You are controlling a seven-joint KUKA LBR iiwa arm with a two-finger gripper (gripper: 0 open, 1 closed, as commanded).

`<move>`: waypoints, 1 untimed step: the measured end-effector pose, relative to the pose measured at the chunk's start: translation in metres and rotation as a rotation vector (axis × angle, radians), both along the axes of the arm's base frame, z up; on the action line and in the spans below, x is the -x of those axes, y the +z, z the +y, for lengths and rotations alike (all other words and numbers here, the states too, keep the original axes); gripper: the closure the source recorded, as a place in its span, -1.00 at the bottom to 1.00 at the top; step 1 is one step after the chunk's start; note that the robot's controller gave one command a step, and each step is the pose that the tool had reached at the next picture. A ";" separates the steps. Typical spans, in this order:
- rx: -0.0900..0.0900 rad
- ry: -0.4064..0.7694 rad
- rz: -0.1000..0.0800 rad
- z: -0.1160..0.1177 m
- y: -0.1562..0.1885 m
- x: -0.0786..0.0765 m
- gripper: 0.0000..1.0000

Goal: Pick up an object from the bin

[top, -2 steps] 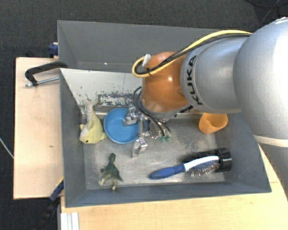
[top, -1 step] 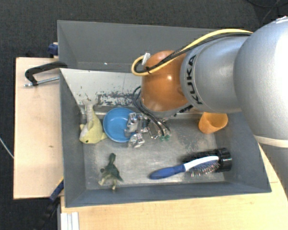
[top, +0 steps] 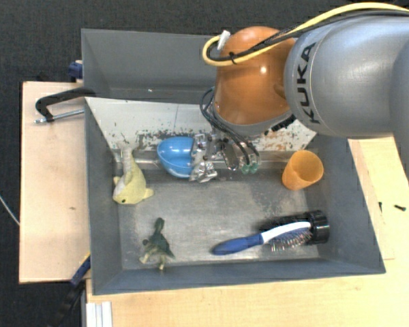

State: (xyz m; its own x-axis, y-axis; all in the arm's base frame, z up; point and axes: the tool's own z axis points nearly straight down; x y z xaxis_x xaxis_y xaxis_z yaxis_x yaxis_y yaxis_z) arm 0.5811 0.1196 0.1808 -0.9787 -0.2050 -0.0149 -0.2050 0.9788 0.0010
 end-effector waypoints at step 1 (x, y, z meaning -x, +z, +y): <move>0.001 0.061 -0.002 -0.002 0.104 -0.002 1.00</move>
Offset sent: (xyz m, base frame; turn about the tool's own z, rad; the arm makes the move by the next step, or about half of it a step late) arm -0.0008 -0.0033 0.0975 -0.0612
